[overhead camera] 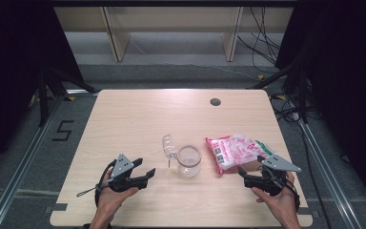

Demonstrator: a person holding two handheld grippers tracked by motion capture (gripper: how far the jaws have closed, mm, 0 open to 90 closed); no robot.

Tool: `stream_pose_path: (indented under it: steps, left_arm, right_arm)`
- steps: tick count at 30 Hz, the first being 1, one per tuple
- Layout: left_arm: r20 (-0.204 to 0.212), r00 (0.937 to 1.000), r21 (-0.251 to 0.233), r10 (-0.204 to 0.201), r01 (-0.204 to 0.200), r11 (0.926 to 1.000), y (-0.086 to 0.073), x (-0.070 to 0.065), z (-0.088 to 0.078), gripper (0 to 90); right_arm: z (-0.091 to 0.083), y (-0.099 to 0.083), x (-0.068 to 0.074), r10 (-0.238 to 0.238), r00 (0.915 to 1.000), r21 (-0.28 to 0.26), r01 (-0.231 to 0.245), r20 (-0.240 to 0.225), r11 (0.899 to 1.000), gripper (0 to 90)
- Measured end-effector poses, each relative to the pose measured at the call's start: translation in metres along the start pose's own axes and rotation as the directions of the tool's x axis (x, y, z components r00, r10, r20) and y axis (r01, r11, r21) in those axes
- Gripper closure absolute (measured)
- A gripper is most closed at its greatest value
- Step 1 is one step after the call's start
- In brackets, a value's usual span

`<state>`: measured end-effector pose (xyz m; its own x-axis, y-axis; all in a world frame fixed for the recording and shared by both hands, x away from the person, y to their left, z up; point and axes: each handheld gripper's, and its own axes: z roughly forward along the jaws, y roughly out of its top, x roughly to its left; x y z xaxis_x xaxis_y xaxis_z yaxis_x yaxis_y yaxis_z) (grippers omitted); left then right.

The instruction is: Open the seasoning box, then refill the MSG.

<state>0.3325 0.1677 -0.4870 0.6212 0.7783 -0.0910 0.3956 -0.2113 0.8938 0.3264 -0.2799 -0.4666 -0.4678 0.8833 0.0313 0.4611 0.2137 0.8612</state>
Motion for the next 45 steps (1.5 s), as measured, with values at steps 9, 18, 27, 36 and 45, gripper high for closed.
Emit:
stream_pose_path:
  steps: [9, 18, 27, 36, 45]
  left_arm:
    - [-0.001, 1.0000, 0.000, -0.008, 0.008, 1.0000, 0.000, 0.000, 0.001, 35.5]
    - [0.001, 1.0000, 0.000, -0.009, 0.009, 1.0000, 0.000, -0.002, 0.002, 35.5]
    - [0.001, 1.0000, 0.006, -0.005, 0.005, 1.0000, -0.002, -0.006, -0.001, 33.8]
    - [0.020, 0.9997, 0.023, 0.015, -0.015, 0.9996, -0.005, -0.015, -0.004, 31.7]
    - [0.032, 0.9992, 0.030, 0.023, -0.024, 0.9993, -0.008, -0.017, -0.002, 31.3]
  right_arm:
    - [-0.006, -0.003, -0.008, 0.030, 0.9994, -0.008, -0.030, 0.015, 1.000, 15.4]
    - [-0.005, -0.011, -0.020, 0.087, 0.9961, 0.015, -0.086, -0.018, 0.996, 15.4]
    - [-0.004, -0.017, -0.025, 0.198, 0.9796, 0.035, -0.197, -0.037, 0.980, 16.1]
    - [0.007, -0.021, -0.040, 0.274, 0.9604, 0.006, -0.274, -0.051, 0.962, 15.7]
    - [0.021, -0.017, -0.044, 0.339, 0.9399, 0.012, -0.339, -0.037, 0.941, 15.9]
